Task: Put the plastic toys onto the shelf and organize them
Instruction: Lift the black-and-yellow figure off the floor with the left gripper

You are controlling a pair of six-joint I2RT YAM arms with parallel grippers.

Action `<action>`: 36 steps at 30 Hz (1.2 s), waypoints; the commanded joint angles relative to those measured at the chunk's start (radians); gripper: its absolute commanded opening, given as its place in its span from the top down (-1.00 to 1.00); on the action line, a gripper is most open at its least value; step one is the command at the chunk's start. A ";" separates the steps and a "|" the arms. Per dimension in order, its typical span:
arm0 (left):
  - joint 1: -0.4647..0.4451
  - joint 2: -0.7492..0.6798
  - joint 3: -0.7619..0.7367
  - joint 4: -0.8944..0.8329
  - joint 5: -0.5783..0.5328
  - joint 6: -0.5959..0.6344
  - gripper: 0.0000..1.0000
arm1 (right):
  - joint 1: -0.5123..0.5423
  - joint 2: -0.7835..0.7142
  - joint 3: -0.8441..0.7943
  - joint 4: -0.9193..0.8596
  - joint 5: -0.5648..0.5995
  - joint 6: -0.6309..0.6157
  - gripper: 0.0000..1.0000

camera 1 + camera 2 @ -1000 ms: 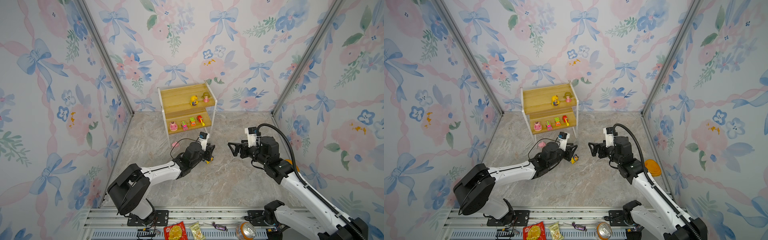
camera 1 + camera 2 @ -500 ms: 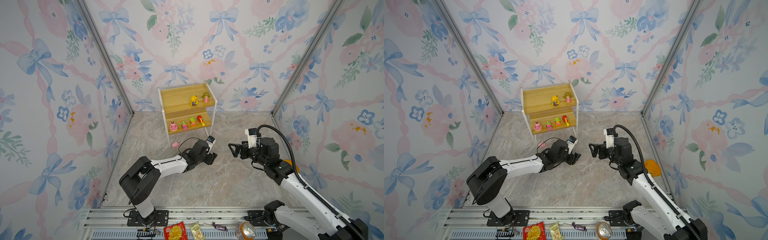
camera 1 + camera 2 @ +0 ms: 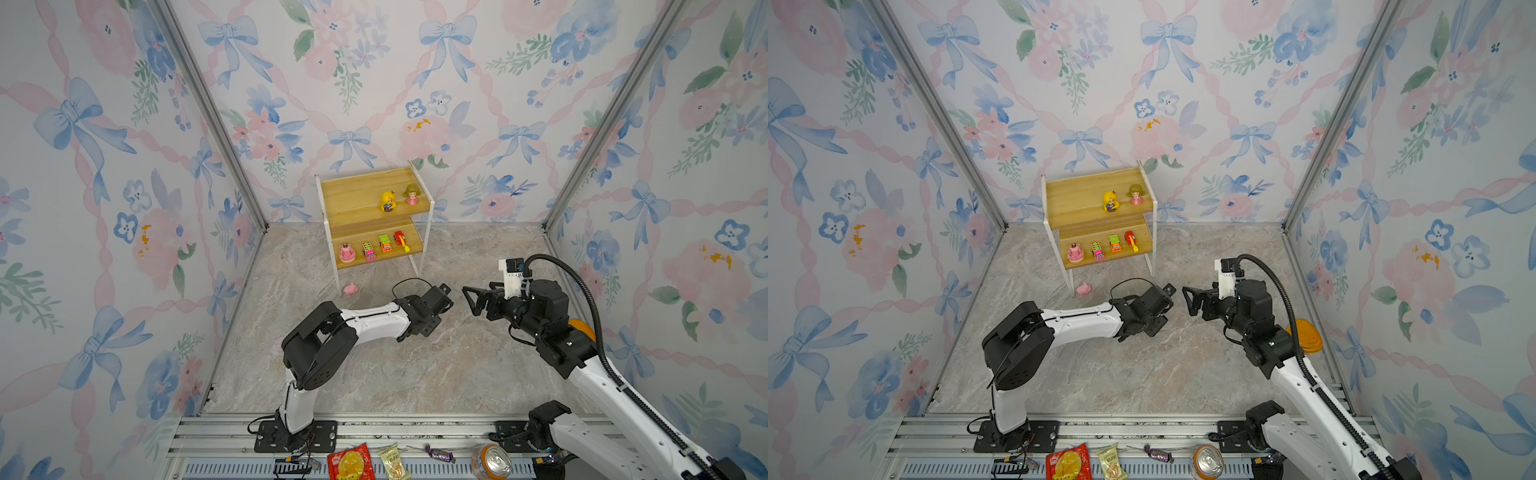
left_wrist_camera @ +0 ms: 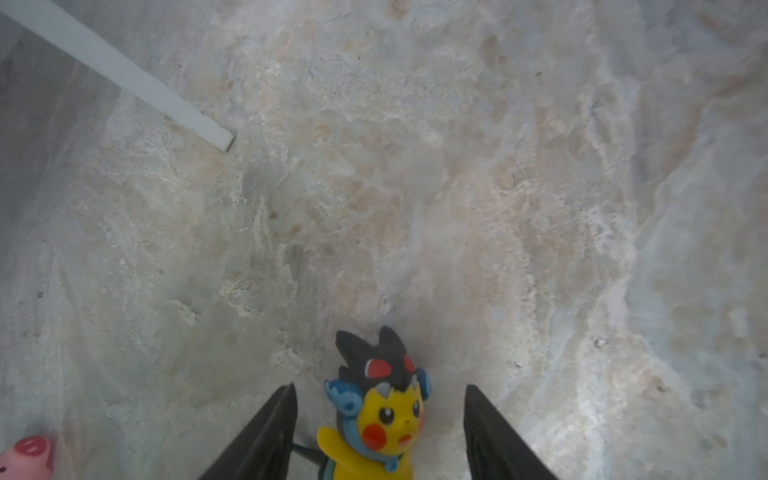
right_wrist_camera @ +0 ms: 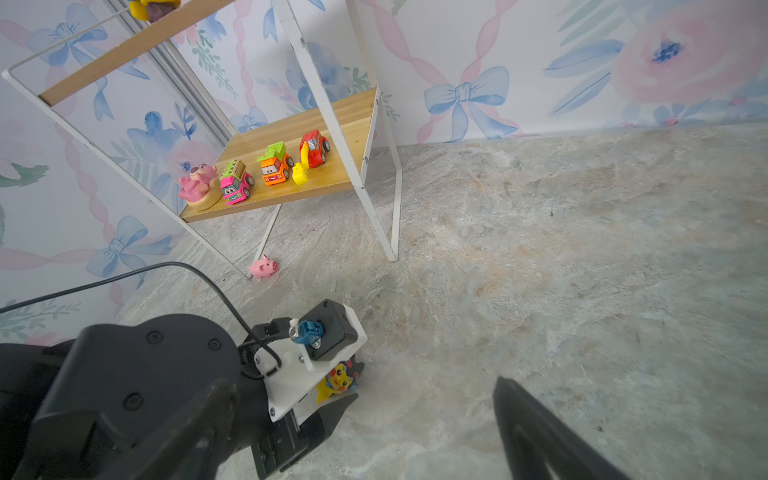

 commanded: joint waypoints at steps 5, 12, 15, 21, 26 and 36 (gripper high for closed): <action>-0.018 0.058 0.084 -0.143 -0.092 0.004 -0.29 | -0.014 -0.013 -0.016 -0.011 -0.002 0.010 -0.99; -0.025 0.120 0.130 -0.180 -0.078 -0.003 -0.28 | -0.015 -0.013 -0.013 -0.018 -0.005 0.009 -0.99; -0.025 0.141 0.148 -0.196 -0.078 -0.011 -0.27 | -0.017 -0.013 -0.014 -0.016 -0.006 0.007 -0.99; -0.020 0.179 0.167 -0.204 -0.080 -0.009 -0.04 | -0.019 -0.008 -0.014 -0.015 -0.007 0.008 -0.99; 0.000 0.182 0.180 -0.205 -0.058 -0.010 0.34 | -0.021 -0.009 -0.013 -0.020 -0.010 0.009 -0.99; 0.025 0.048 0.177 -0.185 0.032 -0.045 0.57 | -0.027 -0.008 -0.005 -0.009 -0.014 0.017 -0.99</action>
